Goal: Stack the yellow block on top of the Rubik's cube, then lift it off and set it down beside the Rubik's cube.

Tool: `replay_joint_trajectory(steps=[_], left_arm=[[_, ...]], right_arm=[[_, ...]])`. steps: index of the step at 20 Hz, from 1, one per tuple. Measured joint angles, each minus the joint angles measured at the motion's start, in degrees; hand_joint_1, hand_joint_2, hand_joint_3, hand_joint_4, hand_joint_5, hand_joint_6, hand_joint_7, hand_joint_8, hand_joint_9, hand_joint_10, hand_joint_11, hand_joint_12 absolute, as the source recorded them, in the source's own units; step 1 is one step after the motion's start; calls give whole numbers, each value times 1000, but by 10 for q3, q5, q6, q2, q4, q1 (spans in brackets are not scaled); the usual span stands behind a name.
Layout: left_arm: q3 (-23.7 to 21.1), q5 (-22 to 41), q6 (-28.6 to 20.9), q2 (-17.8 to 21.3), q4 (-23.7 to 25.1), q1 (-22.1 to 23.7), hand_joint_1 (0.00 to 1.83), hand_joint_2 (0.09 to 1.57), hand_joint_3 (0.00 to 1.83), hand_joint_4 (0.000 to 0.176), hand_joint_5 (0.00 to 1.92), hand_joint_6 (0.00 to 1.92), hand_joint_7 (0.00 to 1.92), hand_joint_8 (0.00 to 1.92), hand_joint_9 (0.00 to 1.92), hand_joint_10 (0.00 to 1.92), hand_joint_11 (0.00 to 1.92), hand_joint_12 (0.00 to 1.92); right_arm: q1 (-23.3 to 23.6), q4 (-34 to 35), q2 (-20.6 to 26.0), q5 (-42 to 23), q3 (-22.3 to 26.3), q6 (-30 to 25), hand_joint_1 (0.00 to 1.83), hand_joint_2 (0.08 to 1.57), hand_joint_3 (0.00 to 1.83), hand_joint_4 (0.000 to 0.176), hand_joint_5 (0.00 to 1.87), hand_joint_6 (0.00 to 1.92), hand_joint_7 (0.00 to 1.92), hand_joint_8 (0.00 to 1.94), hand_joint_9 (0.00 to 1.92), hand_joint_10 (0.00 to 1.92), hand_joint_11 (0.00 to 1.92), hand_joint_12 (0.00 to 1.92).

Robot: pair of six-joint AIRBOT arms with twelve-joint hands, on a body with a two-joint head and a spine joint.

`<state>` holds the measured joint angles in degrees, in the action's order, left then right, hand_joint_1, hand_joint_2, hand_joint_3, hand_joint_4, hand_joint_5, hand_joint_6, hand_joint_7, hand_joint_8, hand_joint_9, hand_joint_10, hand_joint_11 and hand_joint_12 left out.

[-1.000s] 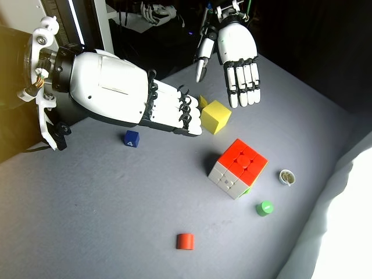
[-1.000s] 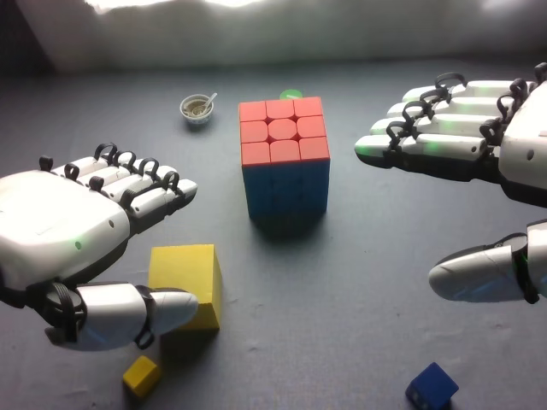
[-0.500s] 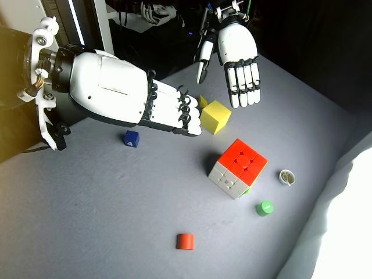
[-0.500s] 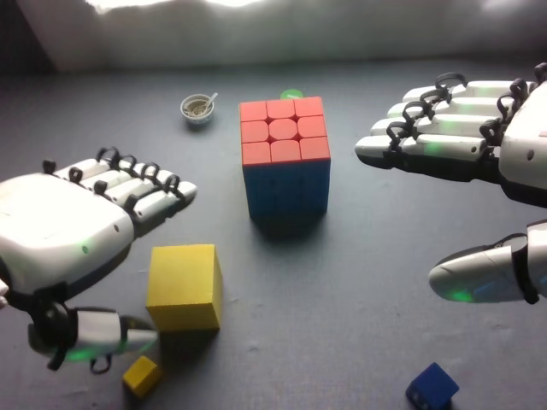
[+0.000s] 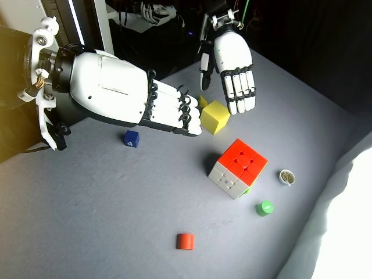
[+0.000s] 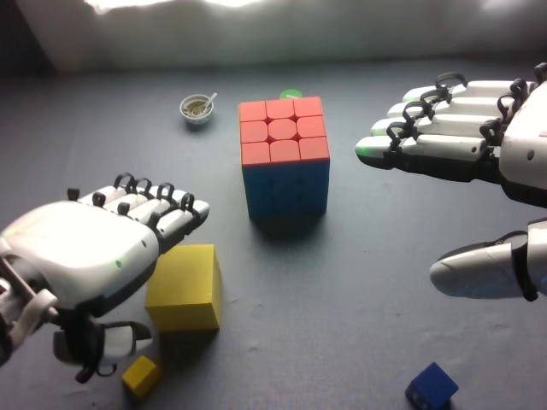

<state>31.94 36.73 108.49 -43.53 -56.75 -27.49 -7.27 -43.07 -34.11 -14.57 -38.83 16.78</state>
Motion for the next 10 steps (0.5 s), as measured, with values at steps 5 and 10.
replay_joint_trajectory(steps=[5, 10], left_arm=[[0, 9, 40, -32, -40, 0, 1166, 1099, 8, 0, 0, 0, 0, 0, 0, 0, 0, 471], [3, 39, 59, -60, -67, 0, 1207, 1072, 0, 0, 0, 0, 0, 0, 0, 0, 0, 320]], right_arm=[[0, 0, 0, 0, 0, 1, 0, 1196, 15, 0, 29, 8, 3, 1, 0, 0, 0, 0], [0, 0, 0, 0, 0, 4, 0, 1197, 12, 0, 26, 5, 2, 1, 0, 0, 0, 0]])
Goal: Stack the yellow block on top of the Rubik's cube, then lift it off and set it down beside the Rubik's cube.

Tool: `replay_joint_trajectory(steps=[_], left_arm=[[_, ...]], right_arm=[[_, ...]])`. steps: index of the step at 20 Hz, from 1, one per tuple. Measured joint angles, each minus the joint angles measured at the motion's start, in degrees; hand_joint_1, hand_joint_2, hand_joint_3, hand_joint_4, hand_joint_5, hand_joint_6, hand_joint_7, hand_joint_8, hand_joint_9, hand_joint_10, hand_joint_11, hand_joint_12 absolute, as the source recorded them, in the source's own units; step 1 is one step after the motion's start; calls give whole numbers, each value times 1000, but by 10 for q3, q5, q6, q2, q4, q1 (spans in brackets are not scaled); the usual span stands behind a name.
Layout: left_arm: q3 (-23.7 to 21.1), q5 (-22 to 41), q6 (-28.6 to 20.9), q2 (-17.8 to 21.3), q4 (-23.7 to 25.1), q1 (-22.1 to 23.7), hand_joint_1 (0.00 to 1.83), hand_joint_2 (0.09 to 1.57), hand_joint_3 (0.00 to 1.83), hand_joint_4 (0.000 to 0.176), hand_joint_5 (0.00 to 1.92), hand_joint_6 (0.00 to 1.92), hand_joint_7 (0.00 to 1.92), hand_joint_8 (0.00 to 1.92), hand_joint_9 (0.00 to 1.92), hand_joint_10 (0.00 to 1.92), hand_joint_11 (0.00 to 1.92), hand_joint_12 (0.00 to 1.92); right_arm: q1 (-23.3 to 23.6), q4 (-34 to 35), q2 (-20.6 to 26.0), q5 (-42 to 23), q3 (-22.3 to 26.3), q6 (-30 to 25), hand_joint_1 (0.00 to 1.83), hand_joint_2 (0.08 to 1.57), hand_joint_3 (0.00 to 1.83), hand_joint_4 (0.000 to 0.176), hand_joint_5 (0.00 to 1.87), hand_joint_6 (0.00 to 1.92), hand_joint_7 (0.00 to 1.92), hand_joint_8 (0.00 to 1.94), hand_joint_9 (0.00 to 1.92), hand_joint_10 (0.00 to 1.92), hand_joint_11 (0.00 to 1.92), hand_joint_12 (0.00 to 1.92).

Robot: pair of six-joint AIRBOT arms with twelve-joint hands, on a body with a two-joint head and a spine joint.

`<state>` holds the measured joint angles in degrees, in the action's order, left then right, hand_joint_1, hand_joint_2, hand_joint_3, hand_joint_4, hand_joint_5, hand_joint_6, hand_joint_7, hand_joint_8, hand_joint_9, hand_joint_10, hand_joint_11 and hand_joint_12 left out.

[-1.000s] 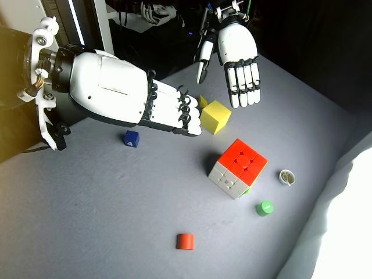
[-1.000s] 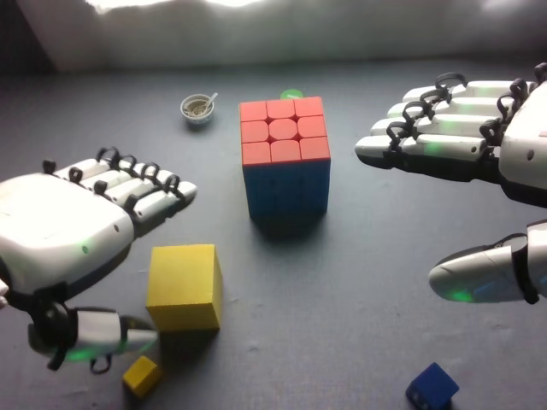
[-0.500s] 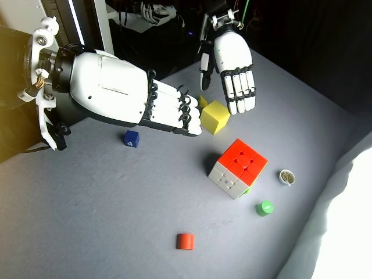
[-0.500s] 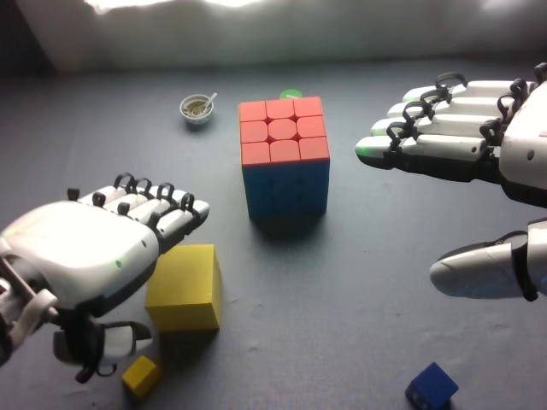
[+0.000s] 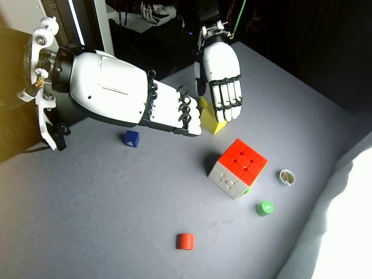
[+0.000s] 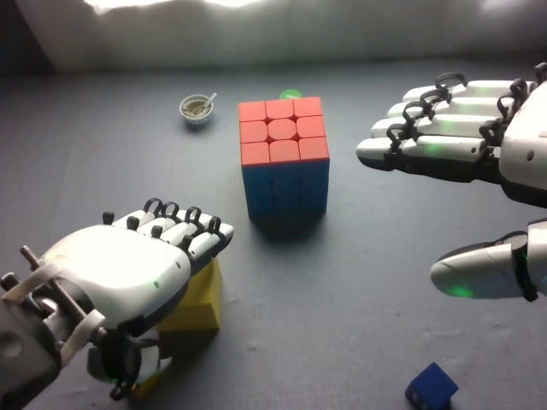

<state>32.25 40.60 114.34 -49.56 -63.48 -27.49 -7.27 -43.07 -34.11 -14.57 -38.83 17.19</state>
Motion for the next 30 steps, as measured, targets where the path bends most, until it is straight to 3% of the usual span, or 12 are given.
replay_joint_trajectory(steps=[1, 2, 4, 6, 8, 10, 13, 16, 21, 23, 26, 30], left_arm=[[1, 5, 5, -3, -7, 0, 1234, 1045, 0, 0, 0, 0, 0, 0, 0, 0, 0, 457], [2, 11, 12, -6, -14, 0, 1231, 1049, 0, 0, 0, 0, 0, 0, 0, 0, 0, 464], [6, 21, 22, -14, -29, 0, 1197, 1057, 2, 0, 0, 0, 0, 0, 0, 0, 0, 246], [10, 27, 30, -21, -37, 0, 1191, 1018, 0, 0, 0, 0, 0, 0, 0, 0, 0, 219], [14, 30, 35, -30, -47, 1, 1206, 1052, 5, 0, 0, 0, 0, 0, 0, 0, 0, 55], [14, 36, 44, -33, -59, 3, 1222, 1024, 0, 0, 0, 0, 0, 0, 0, 0, 0, 185], [18, 41, 54, -39, -71, 11, 1212, 1015, 0, 0, 0, 0, 0, 0, 0, 0, 0, 143], [18, 41, 65, -39, -82, 26, 1157, 1026, 1, 0, 0, 0, 0, 0, 0, 0, 0, 255], [18, 45, 106, -38, -110, 65, 1140, 1049, 12, 0, 0, 0, 0, 0, 0, 0, 0, 167], [24, 46, 109, -39, -130, 65, 1225, 972, 0, 0, 0, 0, 0, 0, 0, 0, 0, 349], [30, 54, 124, -46, -151, 58, 1225, 1018, 9, 0, 0, 0, 0, 0, 0, 0, 0, 135], [36, 51, 127, -56, -151, 54, 1200, 1040, 1, 0, 0, 0, 0, 0, 0, 0, 0, 315]], right_arm=[[0, 0, 0, 0, 0, 0, 0, 1194, 10, 0, 23, 4, 3, 1, 0, 0, 0, 0], [0, 0, 0, 0, 0, 0, 0, 1200, 12, 0, 37, 10, 17, 7, 0, 0, 0, 0], [0, 0, 0, 0, 0, 0, 0, 1204, 13, 0, 42, 10, 15, 5, 0, 0, 0, 0], [0, 0, 0, 0, 0, 0, 0, 1206, 12, 0, 47, 11, 21, 6, 0, 0, 0, 0], [0, 0, 0, 0, 0, 2, 0, 1198, 7, 0, 42, 8, 23, 6, 0, 0, 0, 0], [0, 0, 0, 0, 0, 2, 0, 1201, 8, 0, 29, 7, 11, 4, 0, 0, 0, 0], [0, 0, 0, 0, 0, 2, 0, 1197, 5, 0, 55, 17, 32, 12, 0, 0, 0, 0], [0, 0, 0, 0, 0, 2, 0, 1198, 5, 0, 31, 5, 2, 0, 0, 0, 0, 0], [0, 0, 0, 0, 0, 2, 0, 1206, 7, 0, 52, 11, 24, 7, 0, 0, 0, 0], [0, 0, 0, 0, 0, 2, 0, 1205, 6, 0, 27, 1, 4, 0, 0, 0, 0, 0], [0, 0, 0, 0, 0, 5, 0, 1201, 3, 0, 22, 1, 0, 0, 0, 0, 0, 0], [0, 0, 0, 0, 0, 7, 0, 1203, 3, 0, 54, 12, 27, 9, 0, 0, 0, 0]])
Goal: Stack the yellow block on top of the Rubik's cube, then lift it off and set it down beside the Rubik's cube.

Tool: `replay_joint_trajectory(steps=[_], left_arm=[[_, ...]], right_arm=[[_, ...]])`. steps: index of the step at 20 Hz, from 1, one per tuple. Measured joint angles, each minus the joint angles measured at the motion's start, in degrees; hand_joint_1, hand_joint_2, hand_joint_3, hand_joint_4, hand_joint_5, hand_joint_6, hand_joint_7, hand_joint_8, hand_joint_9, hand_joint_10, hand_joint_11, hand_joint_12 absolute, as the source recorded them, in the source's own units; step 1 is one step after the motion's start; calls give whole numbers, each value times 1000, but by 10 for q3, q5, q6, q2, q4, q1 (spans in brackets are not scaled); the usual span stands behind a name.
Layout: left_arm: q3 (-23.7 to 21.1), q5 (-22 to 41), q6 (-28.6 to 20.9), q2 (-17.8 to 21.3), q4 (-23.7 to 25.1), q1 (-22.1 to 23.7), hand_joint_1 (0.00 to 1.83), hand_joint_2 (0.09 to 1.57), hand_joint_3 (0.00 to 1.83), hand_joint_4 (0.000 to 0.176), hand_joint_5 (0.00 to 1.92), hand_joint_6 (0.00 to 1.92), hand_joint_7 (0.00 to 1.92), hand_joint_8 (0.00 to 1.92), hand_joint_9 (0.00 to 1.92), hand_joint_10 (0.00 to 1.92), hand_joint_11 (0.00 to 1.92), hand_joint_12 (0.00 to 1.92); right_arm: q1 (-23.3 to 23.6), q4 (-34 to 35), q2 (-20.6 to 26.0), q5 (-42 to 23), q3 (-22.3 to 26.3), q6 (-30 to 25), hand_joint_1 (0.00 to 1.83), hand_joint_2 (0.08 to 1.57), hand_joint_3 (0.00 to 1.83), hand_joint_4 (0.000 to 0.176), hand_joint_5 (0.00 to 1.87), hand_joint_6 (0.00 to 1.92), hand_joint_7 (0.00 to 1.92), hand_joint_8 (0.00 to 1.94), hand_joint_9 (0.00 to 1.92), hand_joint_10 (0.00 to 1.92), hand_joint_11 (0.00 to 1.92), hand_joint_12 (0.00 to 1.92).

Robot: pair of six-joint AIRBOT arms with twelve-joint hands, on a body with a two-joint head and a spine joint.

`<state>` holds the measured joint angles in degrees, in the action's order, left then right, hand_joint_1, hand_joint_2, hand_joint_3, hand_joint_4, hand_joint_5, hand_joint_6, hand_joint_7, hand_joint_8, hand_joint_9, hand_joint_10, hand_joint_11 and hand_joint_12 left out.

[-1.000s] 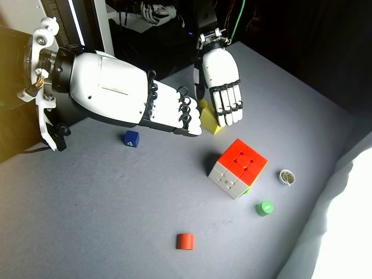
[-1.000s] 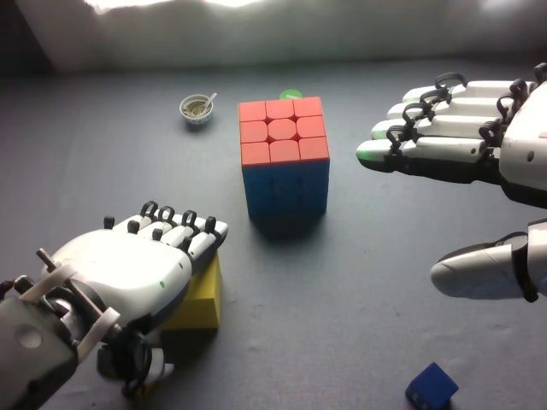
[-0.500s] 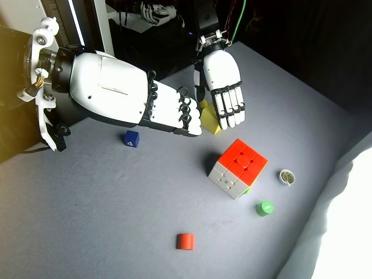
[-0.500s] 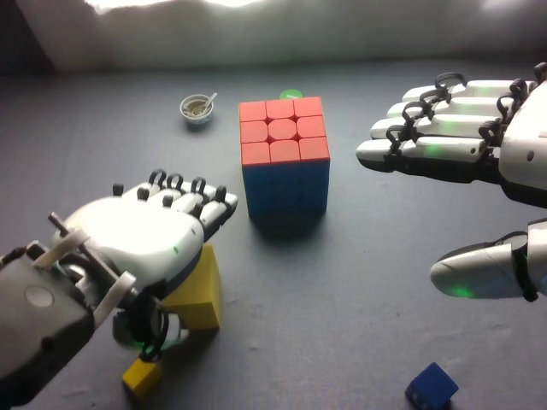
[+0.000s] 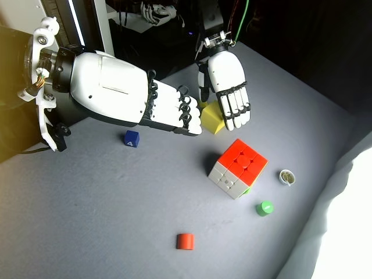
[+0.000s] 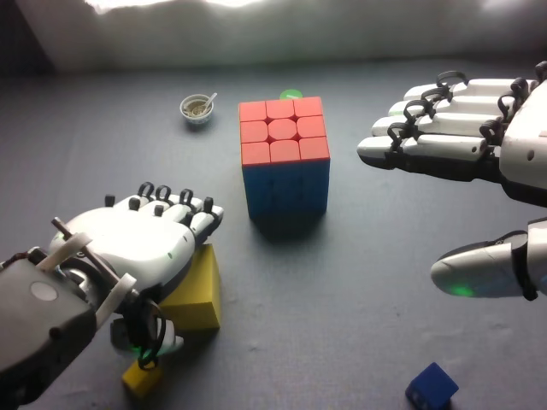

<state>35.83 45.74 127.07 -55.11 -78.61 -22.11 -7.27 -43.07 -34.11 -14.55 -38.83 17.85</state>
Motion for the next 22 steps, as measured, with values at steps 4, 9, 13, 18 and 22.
replay_joint_trajectory(steps=[4, 9, 13, 18, 22], left_arm=[[10, 2, 8, -12, -16, 0, 1158, 1052, 3, 0, 0, 0, 0, 0, 0, 0, 0, 372], [21, 4, 19, -25, -32, -3, 1149, 1070, 8, 0, 0, 0, 0, 0, 0, 0, 0, 386], [24, 6, 21, -28, -33, -3, 1118, 1081, 7, 0, 0, 0, 0, 0, 0, 0, 0, 353], [24, 10, 24, -33, -37, 0, 1221, 1092, 7, 0, 71, 8, 86, 9, 128, 22, 0, 635], [25, 17, 23, -37, -35, 3, 1300, 1160, 4, 0, 483, 43, 603, 37, 601, 81, 97, 1140]], right_arm=[[0, 0, 0, 0, 0, 2, 0, 1179, 0, 0, 52, 12, 42, 13, 6, 2, 0, 0], [0, 0, 0, 3, 0, 4, 0, 1170, 0, 0, 69, 15, 59, 15, 18, 7, 0, 0], [0, 0, 0, 3, 0, 4, 0, 1172, 0, 0, 55, 6, 38, 2, 0, 0, 0, 0], [0, 0, 0, 3, 0, 4, 0, 1183, 0, 0, 49, 2, 23, 1, 0, 0, 0, 0], [0, 0, 0, 3, 0, 4, 0, 1181, 0, 0, 68, 9, 53, 12, 7, 2, 0, 0]])
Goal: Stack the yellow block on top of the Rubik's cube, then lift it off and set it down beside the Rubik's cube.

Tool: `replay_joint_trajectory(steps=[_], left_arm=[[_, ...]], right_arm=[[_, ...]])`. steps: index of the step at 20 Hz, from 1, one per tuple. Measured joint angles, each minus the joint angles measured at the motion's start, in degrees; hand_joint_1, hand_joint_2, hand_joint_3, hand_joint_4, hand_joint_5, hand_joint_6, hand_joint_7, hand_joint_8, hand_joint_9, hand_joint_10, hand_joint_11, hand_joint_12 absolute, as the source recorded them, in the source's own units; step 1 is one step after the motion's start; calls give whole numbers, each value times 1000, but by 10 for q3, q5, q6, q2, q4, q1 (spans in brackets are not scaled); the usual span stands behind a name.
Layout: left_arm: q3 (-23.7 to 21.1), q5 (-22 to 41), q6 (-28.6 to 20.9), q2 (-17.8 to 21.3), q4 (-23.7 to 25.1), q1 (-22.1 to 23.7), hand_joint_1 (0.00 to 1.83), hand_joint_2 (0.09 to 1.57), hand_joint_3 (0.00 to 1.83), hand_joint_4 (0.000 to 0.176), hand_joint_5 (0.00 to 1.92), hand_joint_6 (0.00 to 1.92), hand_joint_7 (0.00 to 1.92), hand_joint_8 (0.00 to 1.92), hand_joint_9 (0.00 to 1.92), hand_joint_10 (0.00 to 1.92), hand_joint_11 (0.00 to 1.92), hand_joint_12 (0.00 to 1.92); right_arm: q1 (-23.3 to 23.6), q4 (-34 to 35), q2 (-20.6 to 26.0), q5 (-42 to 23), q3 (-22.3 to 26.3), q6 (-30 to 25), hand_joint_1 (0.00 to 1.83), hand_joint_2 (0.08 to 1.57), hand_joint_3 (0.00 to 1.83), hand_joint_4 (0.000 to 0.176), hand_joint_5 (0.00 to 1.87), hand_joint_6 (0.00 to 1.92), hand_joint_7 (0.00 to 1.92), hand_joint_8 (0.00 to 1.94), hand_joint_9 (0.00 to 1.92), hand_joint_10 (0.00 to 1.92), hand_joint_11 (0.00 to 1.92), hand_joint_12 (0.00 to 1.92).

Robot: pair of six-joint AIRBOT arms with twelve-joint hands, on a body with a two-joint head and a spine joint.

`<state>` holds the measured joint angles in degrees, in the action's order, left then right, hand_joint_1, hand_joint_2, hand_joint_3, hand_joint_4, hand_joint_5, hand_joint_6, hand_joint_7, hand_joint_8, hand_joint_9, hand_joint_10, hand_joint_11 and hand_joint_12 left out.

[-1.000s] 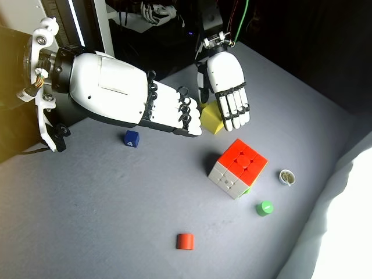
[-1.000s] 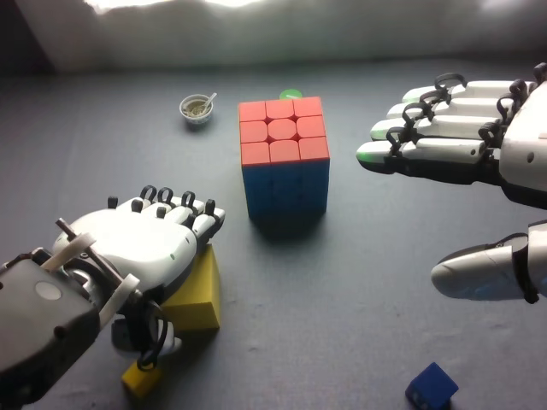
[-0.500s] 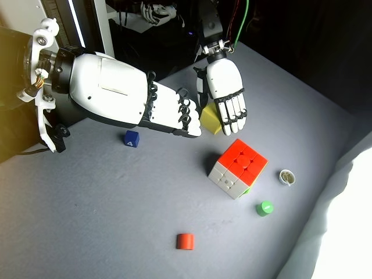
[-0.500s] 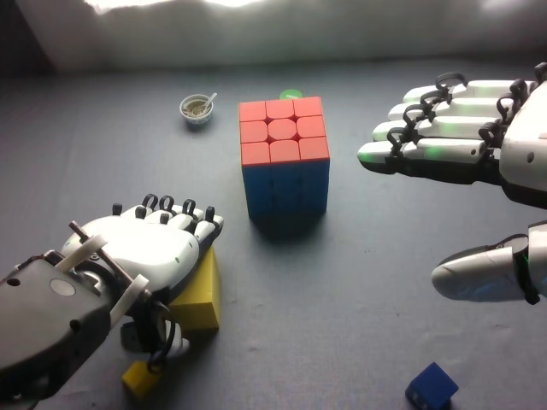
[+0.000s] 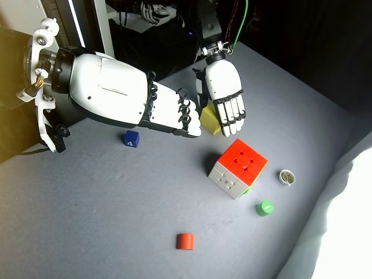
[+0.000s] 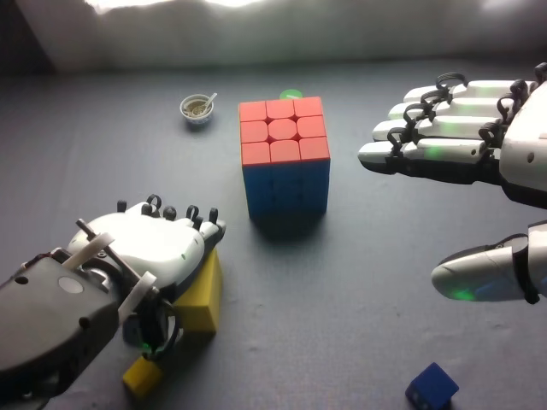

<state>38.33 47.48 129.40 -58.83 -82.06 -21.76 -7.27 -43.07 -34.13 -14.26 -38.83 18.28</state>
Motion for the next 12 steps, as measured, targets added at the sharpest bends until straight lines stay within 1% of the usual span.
replay_joint_trajectory(steps=[1, 2, 3, 4, 5, 7, 8, 9, 10, 11, 12], left_arm=[[0, 1, 0, 0, 1, 2, 1282, 1149, 0, 0, 701, 70, 827, 72, 785, 137, 270, 1160], [0, 4, 0, 0, 4, 3, 1356, 1131, 0, 0, 814, 787, 997, 768, 855, 1027, 503, 1206], [0, 9, 0, 0, 6, 3, 1364, 1146, 4, 0, 852, 913, 944, 1084, 823, 1303, 573, 1308], [0, 10, 0, 0, 7, 3, 1371, 1138, 0, 0, 916, 845, 945, 1142, 854, 1353, 597, 1357], [0, 11, 0, 0, 6, 3, 1377, 1125, 0, 0, 960, 775, 966, 1099, 875, 1367, 610, 1387], [0, 11, 0, 0, 6, 3, 1378, 1119, 0, 0, 1008, 689, 972, 1117, 864, 1366, 616, 1426], [0, 10, 0, 0, 5, 6, 1365, 1151, 5, 0, 957, 802, 894, 1232, 772, 1439, 575, 1500], [0, 8, 1, 0, 5, 7, 1359, 1168, 2, 0, 918, 891, 865, 1274, 741, 1463, 564, 1523], [1, 4, 2, 0, 5, 7, 1359, 1166, 0, 0, 913, 924, 878, 1246, 745, 1450, 564, 1526], [3, -3, 2, 1, 5, 9, 1358, 1170, 1, 0, 890, 956, 875, 1249, 744, 1452, 554, 1512], [8, -15, 3, 1, 3, 14, 1362, 1164, 0, 0, 902, 919, 883, 1241, 757, 1437, 550, 1507]], right_arm=[[0, 0, 0, 0, 0, 1, 0, 1178, 0, 0, 50, 1, 26, 2, 1, 0, 0, 0], [0, 0, 0, 0, 0, 5, 0, 1180, 0, 0, 55, 4, 31, 5, 0, 0, 0, 0], [0, 0, 0, 0, 0, 6, 0, 1187, 2, 0, 80, 14, 53, 13, 7, 3, 0, 0], [0, 0, 0, 0, 0, 7, 0, 1188, 2, 0, 76, 12, 49, 11, 1, 0, 0, 0], [0, 0, 0, 0, 0, 7, 0, 1183, 0, 0, 51, 2, 30, 2, 0, 0, 0, 0], [0, 0, 0, 0, 0, 9, 0, 1185, 0, 0, 51, 4, 30, 4, 0, 0, 0, 0], [0, 0, 0, 1, 0, 10, 0, 1187, 2, 0, 56, 6, 32, 5, 0, 0, 0, 0], [0, 0, 0, 2, 0, 11, 0, 1191, 3, 0, 59, 7, 29, 3, 0, 0, 0, 0], [0, 0, 0, 2, 0, 15, 0, 1189, 2, 0, 24, 1, 5, 0, 0, 0, 0, 0], [0, 0, 0, 4, 0, 19, 0, 1183, 0, 0, 49, 14, 25, 10, 0, 0, 0, 0], [0, 0, 0, 5, 0, 20, 0, 1184, 0, 0, 40, 9, 16, 6, 0, 0, 0, 0]])
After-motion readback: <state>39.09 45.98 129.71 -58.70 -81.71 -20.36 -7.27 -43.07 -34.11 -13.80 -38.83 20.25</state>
